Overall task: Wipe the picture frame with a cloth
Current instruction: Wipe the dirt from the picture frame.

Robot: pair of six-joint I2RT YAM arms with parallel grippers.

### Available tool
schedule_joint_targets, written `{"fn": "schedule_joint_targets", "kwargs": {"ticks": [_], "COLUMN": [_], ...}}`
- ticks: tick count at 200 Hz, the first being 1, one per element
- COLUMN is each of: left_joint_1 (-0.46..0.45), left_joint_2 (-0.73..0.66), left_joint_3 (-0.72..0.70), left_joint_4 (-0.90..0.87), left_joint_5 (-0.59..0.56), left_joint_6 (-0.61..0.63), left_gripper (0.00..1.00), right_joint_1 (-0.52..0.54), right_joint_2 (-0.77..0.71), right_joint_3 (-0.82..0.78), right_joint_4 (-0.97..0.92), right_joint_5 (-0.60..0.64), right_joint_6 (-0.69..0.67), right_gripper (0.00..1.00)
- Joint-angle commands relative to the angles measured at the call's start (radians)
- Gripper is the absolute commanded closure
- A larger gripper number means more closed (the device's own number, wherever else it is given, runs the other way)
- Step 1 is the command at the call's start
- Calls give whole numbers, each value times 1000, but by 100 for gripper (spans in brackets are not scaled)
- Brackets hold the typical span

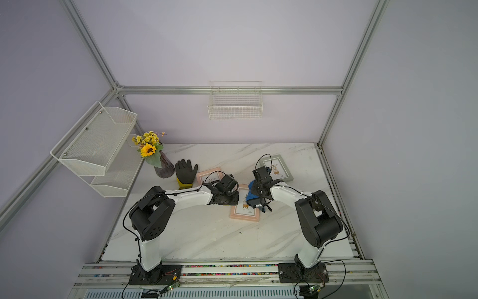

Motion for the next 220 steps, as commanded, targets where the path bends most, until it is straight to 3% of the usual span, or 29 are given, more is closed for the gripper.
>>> {"fn": "schedule_joint_targets", "kwargs": {"ticks": [1, 106, 192, 220], "left_joint_1": [7, 6, 7, 6], "left_joint_2": [10, 22, 15, 12], "left_joint_3": [25, 21, 15, 10], "left_joint_4": [-20, -12, 4, 4], "left_joint_5": [-18, -30, 7, -2], "left_joint_6": [-12, -38, -37, -45], "left_gripper": [73, 73, 73, 73], "right_joint_1": [18, 95, 2, 42], "right_joint_2": [38, -301, 73, 59], "right_joint_3": [11, -294, 107, 76], "right_joint_4": [-42, -149, -127, -135], "right_joint_5": [-32, -72, 47, 45], "right_joint_6": [17, 58, -40, -36], "right_gripper": [94, 94, 95, 97]}}
